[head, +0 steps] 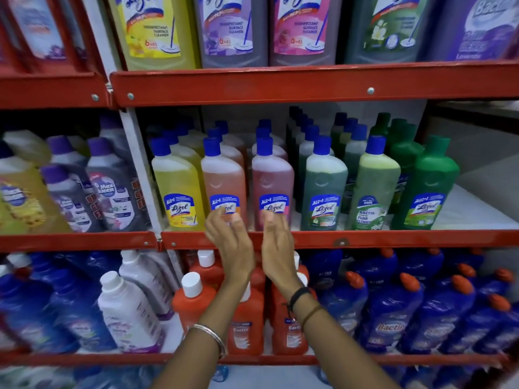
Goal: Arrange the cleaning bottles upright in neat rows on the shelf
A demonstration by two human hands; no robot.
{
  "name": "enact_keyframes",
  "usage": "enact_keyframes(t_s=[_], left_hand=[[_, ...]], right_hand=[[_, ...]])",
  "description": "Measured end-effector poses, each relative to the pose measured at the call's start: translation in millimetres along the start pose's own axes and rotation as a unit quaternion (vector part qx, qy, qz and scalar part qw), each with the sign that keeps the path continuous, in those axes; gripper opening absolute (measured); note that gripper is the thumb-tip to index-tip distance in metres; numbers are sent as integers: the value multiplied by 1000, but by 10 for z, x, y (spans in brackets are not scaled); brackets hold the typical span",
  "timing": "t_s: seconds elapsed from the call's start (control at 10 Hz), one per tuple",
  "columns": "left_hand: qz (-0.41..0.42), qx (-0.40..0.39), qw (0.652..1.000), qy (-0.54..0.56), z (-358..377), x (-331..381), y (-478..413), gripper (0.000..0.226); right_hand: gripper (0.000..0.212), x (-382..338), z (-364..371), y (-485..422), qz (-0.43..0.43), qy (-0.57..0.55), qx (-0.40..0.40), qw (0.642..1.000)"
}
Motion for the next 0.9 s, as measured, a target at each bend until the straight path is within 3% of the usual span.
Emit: enact_keyframes(t_s=[0.1,0.2,0.3,0.4,0.5,0.6,0.7,0.8,0.9], left_hand=[[-71,1,997,16,-141,-171,-225,71],[-107,-77,991,11,-86,-378,-377,80],[-122,-111,986,-4,-75,-498,-399,78],[-114,-125,986,-7,-112,-462,-410,92],[-59,1,998,-19,-465,-253,-508,64],[-51,97,994,-13,-842,-199,-729,66],[-108,67,992,0,-898,-407,-919,53],[-107,42,993,-5,-892,-415,-919,48],[-97,51,994,-23,-928,-406,-842,66]], right_hand=[[61,79,415,-198,4,47,-69,997],[97,101,613,-347,6,110,-61,992],[103,109,638,-403,-10,117,-30,993],[72,70,520,-381,-21,148,27,988],[56,-180,457,-215,-70,139,91,984],[62,-362,885,-242,-92,88,-38,991],[73,-342,1330,-281,-44,122,-170,977],[90,-313,1456,-282,-19,126,-174,977],[74,-342,1316,-249,-10,102,-149,983]])
Point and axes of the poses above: each hand's wrist, its own y-axis away from the middle knuckle, its own z-axis out of the palm, x = y × z, the point moved 9 cm from there along -y, towards the middle knuckle, and after that the axes turned 15 degrees about y, right-handed, at the moved point
